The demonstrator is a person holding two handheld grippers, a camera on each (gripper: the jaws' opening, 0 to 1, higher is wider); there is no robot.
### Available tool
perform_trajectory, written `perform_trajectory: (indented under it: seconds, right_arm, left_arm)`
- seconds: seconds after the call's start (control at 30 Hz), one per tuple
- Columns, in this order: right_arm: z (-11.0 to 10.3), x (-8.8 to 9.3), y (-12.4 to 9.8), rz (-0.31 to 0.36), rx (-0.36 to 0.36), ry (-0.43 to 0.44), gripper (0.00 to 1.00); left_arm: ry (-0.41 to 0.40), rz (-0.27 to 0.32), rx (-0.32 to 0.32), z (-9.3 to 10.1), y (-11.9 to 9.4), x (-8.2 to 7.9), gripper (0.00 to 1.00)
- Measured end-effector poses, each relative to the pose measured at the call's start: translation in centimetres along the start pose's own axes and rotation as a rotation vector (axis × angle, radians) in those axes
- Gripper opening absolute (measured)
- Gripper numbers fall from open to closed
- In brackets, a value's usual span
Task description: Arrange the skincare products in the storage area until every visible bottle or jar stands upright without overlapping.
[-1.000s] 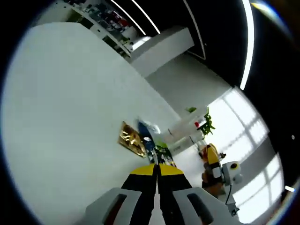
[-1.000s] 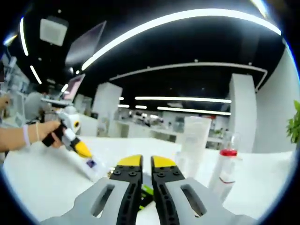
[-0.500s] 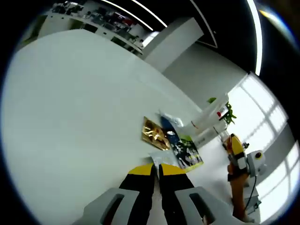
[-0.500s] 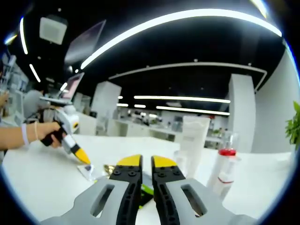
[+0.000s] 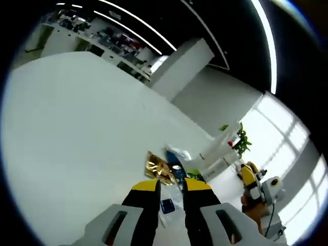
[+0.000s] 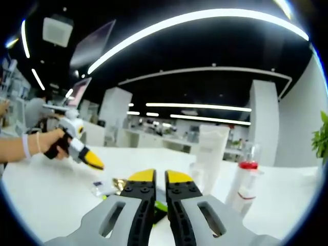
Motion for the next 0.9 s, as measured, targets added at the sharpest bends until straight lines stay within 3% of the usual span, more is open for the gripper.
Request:
perform_trajectory:
  seconds: [0.13,0.3,0.37,0.47,0.53,0.57,0.73,0.83,0.9]
  right_arm:
    - [-0.1,0.0,-0.1,0.001,0.003,0.0,0.05]
    - [0.0,0.1,0.1,-0.005,0.0,0.002,0.05]
    - [0.0,0.2,0.1,-0.007,0.001,0.0,0.05]
    - [0.1,0.2,0.1,-0.007,0.004,-0.001,0.05]
    - [0.1,0.2,0.0,-0.01,0.007,-0.003,0.05]
    - [0.1,0.2,0.0,-0.011,0.008,-0.004,0.05]
    - [0.1,0.3,0.1,-0.017,0.01,-0.005,0.04]
    - [0.0,0.4,0.1,-0.024,0.01,-0.008,0.04]
    - [0.0,0.4,0.1,-0.026,0.009,-0.009,0.04]
  left_arm:
    - [0.064,0.05,-0.016,0.2,0.9,0.0,0.17]
    - [0.158,0.184,0.052,1.6,2.0,-2.0,0.17]
    - [0.276,0.206,0.015,1.9,2.6,-2.5,0.17]
    - [0.586,0.186,-0.175,1.3,3.3,-2.4,0.17]
    - [0.693,0.137,-0.32,0.7,3.8,-1.9,0.17]
    - [0.741,0.123,-0.344,0.8,3.9,-1.5,0.17]
    - [0.75,0.058,-0.321,1.8,5.0,-0.3,0.17]
    - [0.803,0.006,-0.375,1.3,5.5,0.0,0.15]
    - [0.799,-0.015,-0.376,1.2,6.0,0.3,0.15]
Point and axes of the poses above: the point that each gripper's makers call its tool centre point, and the gripper's own axes: y roughly forward along the fingers, z roughly to its right, x roughly out of its underside, the point moved 5 cm from there along -y, roughly backward along the fingers, and after that the axes turned 1 degree about -z, right-handed, at the moved point
